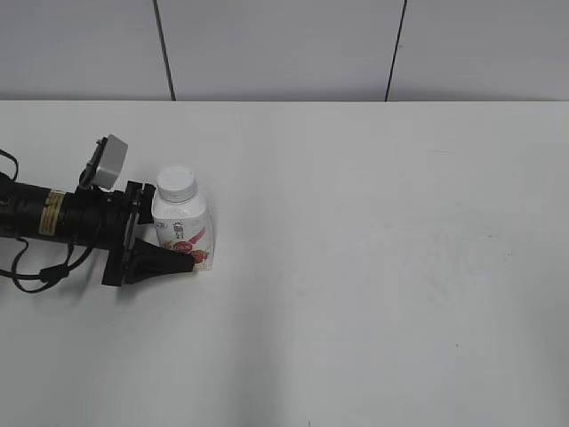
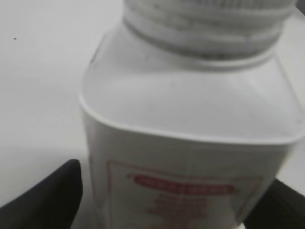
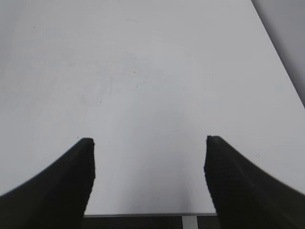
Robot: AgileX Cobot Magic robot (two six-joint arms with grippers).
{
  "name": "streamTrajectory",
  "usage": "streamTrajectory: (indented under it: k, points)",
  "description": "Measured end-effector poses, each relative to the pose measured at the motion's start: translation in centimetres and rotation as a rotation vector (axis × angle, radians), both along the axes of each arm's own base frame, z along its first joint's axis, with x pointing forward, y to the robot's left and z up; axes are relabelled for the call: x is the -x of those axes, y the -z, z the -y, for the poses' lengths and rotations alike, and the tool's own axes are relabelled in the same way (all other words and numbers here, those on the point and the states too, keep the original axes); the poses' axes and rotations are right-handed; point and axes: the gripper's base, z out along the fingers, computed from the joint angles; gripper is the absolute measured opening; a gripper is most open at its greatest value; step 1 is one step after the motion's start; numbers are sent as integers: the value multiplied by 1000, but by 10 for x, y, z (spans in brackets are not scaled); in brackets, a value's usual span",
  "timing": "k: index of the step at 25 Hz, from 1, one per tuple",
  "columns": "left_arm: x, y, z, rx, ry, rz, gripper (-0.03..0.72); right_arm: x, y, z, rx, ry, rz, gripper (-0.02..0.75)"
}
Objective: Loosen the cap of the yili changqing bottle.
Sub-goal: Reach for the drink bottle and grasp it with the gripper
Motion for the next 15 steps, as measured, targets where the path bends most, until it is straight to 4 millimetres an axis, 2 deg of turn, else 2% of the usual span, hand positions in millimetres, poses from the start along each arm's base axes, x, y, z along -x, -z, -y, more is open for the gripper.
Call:
streamTrajectory:
  k: [8,15]
  points:
    - [-1,-1,0,8,-16,4,567,0,0,0,0,0,0,567]
    - [-1,-1,1,11,-11,5,436,0,0,0,0,0,0,567]
